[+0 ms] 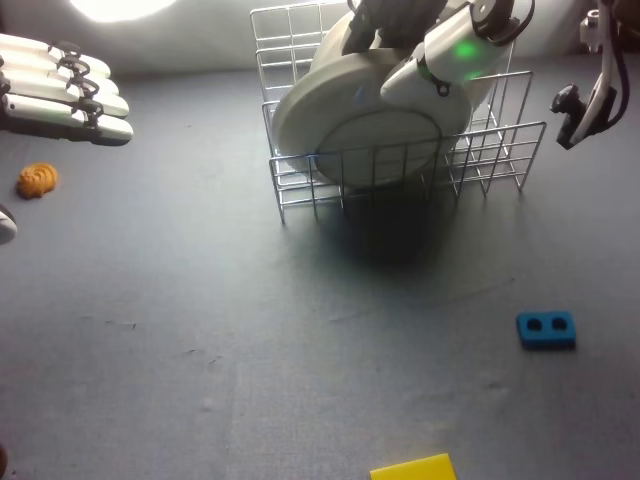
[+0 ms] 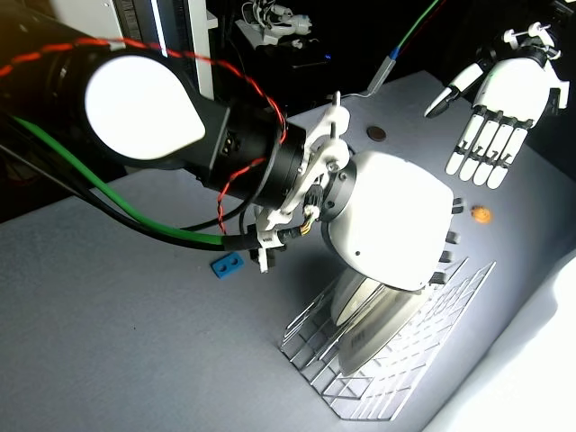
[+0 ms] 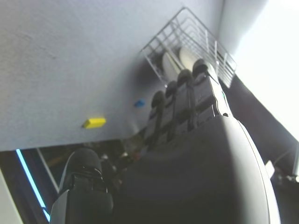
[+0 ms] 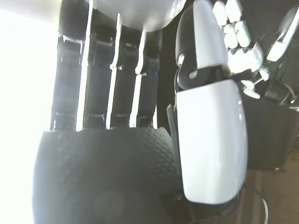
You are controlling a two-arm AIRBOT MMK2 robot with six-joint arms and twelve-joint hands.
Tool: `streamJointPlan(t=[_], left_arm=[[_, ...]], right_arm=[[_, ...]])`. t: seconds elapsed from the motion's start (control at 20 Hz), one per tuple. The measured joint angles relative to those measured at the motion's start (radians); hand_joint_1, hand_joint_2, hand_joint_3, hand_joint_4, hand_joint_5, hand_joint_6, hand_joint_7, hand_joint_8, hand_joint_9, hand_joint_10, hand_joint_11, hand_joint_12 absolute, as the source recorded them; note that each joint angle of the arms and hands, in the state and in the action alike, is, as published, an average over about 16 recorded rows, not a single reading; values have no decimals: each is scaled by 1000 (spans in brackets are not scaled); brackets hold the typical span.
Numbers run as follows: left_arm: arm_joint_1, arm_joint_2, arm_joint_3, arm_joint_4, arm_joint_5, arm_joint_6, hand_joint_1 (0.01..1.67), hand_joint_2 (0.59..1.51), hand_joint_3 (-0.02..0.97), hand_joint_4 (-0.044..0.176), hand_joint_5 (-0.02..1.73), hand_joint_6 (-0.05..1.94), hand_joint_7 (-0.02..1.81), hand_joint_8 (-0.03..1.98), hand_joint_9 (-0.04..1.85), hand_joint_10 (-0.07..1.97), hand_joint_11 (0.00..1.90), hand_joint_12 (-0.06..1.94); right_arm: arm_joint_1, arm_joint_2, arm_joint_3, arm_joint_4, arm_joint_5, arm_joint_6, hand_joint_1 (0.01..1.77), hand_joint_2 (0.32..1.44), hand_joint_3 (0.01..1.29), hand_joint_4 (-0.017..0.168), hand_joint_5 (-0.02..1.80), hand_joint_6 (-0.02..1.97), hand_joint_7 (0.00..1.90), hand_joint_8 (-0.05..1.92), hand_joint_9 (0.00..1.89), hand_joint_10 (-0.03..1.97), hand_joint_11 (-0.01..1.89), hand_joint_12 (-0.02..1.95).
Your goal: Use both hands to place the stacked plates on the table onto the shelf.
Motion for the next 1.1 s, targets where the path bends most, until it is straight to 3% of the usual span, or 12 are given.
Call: streamJointPlan(t=[0.2, 0.6, 0.85, 1.1], left_arm=[[-3, 0, 0, 0, -3, 6, 15, 1180, 20, 3, 36, 18, 24, 18, 21, 11, 19, 7], [-5, 1, -16, 1, -28, 9, 15, 1180, 20, 2, 40, 18, 24, 17, 21, 11, 21, 7], [-14, 1, -53, 3, -67, 20, 15, 1180, 20, 2, 38, 18, 20, 17, 21, 10, 22, 7], [-27, 2, -112, 7, -107, 33, 15, 1180, 20, 1, 35, 18, 17, 17, 22, 10, 22, 7]], right_arm=[[5, 14, -11, 1, 5, -17, 1159, 1001, 12, -3, 931, 39, 1073, 8, 1112, -4, 786, 845], [40, 111, -89, 0, 22, -87, 1113, 1019, 11, -6, 918, 22, 1028, 4, 1057, -4, 728, 835], [52, 210, -174, -2, 64, -166, 1083, 1025, 11, -7, 903, 22, 1004, 4, 1026, -4, 690, 830], [29, 307, -255, -3, 108, -230, 1068, 1022, 11, -6, 879, 21, 977, 5, 995, -4, 659, 847]])
